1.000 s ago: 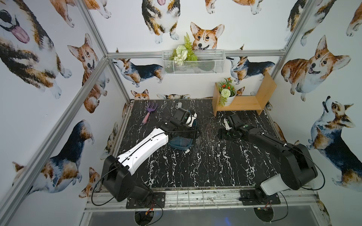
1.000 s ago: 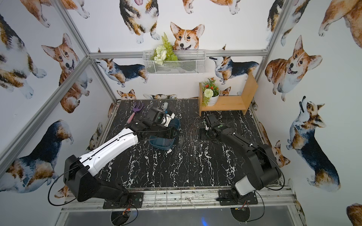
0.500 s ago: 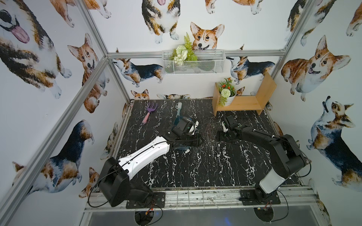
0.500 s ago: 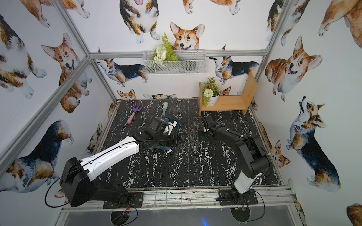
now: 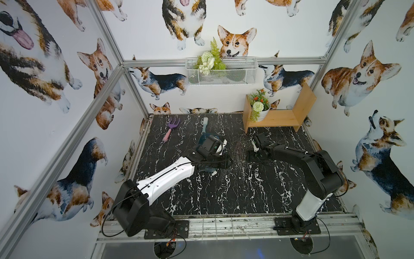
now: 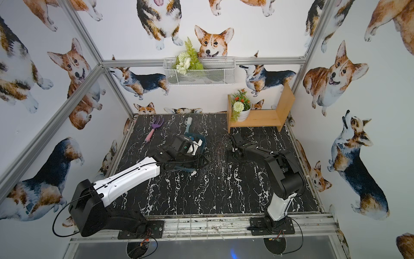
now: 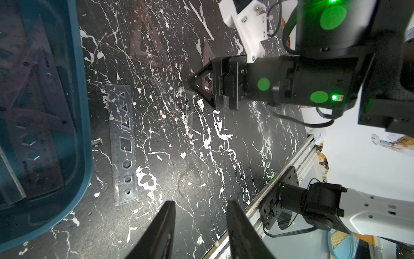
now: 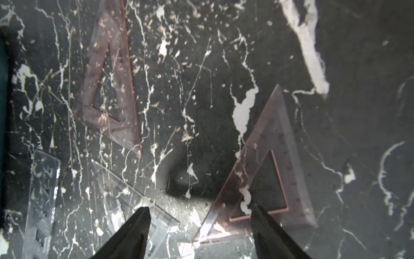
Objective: Put the scattered rulers into the storage box
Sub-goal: Pick up the ruler from the center of the board.
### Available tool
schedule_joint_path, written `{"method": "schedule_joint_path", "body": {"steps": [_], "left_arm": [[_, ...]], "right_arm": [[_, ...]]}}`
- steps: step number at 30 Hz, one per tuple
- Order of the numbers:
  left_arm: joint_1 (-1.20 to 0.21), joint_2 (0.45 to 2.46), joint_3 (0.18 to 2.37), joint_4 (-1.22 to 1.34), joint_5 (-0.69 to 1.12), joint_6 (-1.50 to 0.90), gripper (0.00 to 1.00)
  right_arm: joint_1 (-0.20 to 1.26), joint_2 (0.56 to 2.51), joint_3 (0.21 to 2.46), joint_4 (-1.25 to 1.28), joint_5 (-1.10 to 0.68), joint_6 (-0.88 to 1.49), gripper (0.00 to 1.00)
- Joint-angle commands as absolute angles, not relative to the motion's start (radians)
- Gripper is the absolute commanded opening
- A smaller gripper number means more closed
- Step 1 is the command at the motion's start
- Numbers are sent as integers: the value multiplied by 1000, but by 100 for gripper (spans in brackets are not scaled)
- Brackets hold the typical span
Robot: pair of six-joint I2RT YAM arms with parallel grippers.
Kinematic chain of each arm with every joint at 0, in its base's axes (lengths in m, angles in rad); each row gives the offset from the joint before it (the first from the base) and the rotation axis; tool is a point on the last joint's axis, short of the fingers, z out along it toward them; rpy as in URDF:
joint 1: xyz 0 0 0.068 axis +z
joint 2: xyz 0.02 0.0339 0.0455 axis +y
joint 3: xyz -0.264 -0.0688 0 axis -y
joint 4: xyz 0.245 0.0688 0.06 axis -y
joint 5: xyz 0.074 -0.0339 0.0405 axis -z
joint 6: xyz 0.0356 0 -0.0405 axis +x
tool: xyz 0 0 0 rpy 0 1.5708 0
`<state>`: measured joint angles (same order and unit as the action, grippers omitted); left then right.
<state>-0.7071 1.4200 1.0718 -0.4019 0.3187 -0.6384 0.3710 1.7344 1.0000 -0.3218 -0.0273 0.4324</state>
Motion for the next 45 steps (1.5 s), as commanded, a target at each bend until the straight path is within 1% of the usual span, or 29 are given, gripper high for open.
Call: {"method": "schedule_joint_path", "body": {"steps": [1,11,27,31,38,45], "left_arm": [[-707,1419,1066,-384,319,-643,44],[-710,1425,1063,-374,322,-646,44],[-737,1437,1088,-371,313,-650,44],[-750,1448,1101,-373,311,-651,44],[-759,1465,1109,-372,309,-650,44],[-759,1477,1104,-367,308,-649,44]], "right_arm": [[372,1736,985,-299,-45,429,77],[405,1695,891,-278,-55,451,77],[411,1459,677,-311,-39,526,79],[372,1428,641,-314,-28,529,79],[302,1466,680,-313,-11,481,80],[294,1565,792,-320,-15,440,79]]}}
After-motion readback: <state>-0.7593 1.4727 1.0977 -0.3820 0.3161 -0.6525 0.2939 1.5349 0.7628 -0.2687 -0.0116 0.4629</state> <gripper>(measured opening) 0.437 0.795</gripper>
